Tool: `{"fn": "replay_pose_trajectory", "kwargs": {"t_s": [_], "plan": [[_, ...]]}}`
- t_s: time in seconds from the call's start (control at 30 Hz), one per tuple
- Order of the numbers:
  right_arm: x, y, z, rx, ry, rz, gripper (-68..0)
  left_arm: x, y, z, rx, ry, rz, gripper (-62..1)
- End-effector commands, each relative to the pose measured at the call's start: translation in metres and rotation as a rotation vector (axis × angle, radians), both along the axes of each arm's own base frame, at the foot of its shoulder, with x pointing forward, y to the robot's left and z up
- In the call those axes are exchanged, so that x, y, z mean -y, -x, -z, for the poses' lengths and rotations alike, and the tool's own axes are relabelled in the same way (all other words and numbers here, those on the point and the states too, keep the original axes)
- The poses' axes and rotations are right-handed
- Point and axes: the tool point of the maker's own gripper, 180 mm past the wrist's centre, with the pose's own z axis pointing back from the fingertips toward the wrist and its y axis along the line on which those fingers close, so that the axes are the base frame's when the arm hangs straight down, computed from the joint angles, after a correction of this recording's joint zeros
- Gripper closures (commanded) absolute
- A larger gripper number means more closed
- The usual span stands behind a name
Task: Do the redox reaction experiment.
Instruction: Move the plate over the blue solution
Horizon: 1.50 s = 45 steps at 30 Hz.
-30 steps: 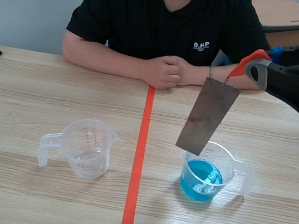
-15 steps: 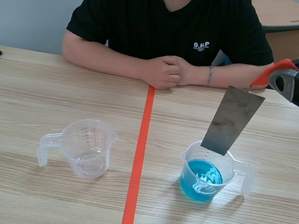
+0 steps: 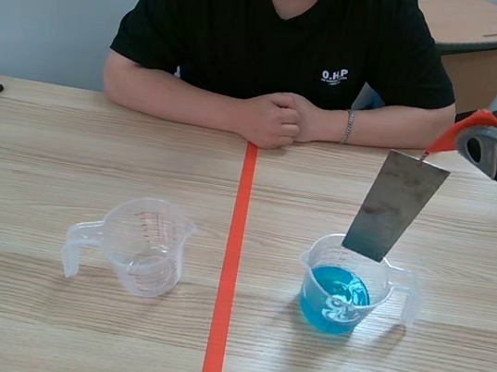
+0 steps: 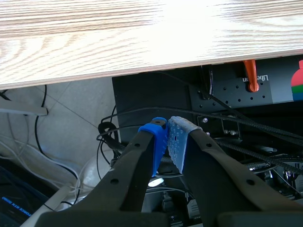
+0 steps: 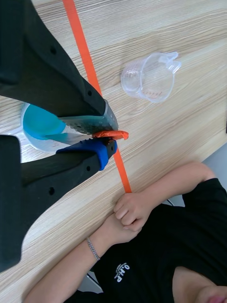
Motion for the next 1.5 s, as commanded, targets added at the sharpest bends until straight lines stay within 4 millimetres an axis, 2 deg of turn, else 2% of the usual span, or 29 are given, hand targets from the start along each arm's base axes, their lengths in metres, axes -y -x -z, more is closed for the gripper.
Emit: {"fn": "replay_pose_trajectory", "kwargs": {"t_s": [0.0, 0.6, 0.8, 1.0, 1.2, 1.47], "plan": [[-0.002, 0.000, -0.009, 0.027, -0.005, -0.021, -1.5, 0.003, 0.000, -0.003, 0.008, 0.011, -0.004, -4.6], [-0.002, -0.001, -0.009, 0.028, -0.002, -0.020, -1.5, 0.003, 0.000, -0.003, 0.011, 0.011, -0.002, -4.6], [-0.002, -0.001, -0.009, 0.029, -0.001, -0.020, -1.5, -0.002, -0.011, -0.010, 0.051, -0.004, 0.069, -4.6], [-0.002, -0.001, -0.009, 0.029, 0.001, -0.021, -1.5, -0.010, -0.045, -0.022, 0.144, -0.037, 0.204, -4.6], [-0.002, -0.001, -0.008, 0.031, 0.009, -0.021, -1.5, -0.016, -0.101, -0.042, 0.283, -0.093, 0.350, -4.6], [-0.001, -0.001, -0.007, 0.031, 0.013, -0.021, -1.5, -0.003, -0.162, -0.070, 0.424, -0.143, 0.548, -4.6]]}}
